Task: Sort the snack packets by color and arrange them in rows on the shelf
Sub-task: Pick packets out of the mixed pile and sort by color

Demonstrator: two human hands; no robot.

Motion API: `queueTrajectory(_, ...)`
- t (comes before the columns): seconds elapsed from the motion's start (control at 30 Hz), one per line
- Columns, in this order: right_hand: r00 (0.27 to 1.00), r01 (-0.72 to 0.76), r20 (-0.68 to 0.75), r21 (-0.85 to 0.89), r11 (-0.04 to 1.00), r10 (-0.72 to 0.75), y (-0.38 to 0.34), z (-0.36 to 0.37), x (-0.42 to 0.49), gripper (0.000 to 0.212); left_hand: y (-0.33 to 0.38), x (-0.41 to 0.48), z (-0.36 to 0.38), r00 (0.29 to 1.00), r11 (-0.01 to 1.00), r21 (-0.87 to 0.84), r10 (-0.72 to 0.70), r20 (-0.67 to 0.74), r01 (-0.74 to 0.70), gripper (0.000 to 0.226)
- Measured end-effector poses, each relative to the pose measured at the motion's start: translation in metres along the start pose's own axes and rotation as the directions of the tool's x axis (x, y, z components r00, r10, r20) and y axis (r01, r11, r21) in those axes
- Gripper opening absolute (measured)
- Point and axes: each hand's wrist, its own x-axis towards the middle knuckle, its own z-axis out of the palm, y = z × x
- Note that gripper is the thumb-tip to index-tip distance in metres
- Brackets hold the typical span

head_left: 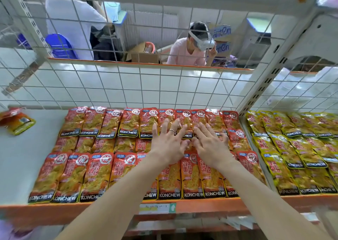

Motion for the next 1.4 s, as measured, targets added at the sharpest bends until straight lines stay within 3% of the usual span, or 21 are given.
queueTrajectory(0.17,0.974,-0.033,-0.222,0.067,0.997,0.047,-0.014,-0.002,-0.019,0.055,-0.021,-0.023,-0.003,0.997,0.999,-0.043,0.030,-0.069,-0.033,0.063)
queueTrajectory(0.4,0.965,0.046,-0.263,0.126,0.991,-0.011,-0.066,-0.009,-0.039,0.060,-0.059,-0.054,-0.004,0.990,0.997,-0.072,-0.009,-0.144,-0.002,0.062)
queueTrajectory(0.63,0.969,0.118,-0.235,0.169,0.978,-0.076,-0.082,-0.009,-0.041,0.060,-0.081,-0.079,-0.006,0.975,0.987,-0.124,-0.128,-0.183,0.107,0.062)
queueTrajectory(0.9,0.942,0.299,-0.203,0.149,0.942,-0.267,-0.109,-0.014,-0.038,0.062,-0.092,-0.117,-0.011,0.925,0.946,-0.145,-0.316,-0.211,0.290,0.062)
queueTrajectory(1.4,0.818,0.574,-0.151,0.153,0.805,-0.555,-0.141,-0.015,-0.054,0.061,-0.084,-0.192,-0.009,0.722,0.805,-0.220,-0.591,-0.360,0.550,0.060)
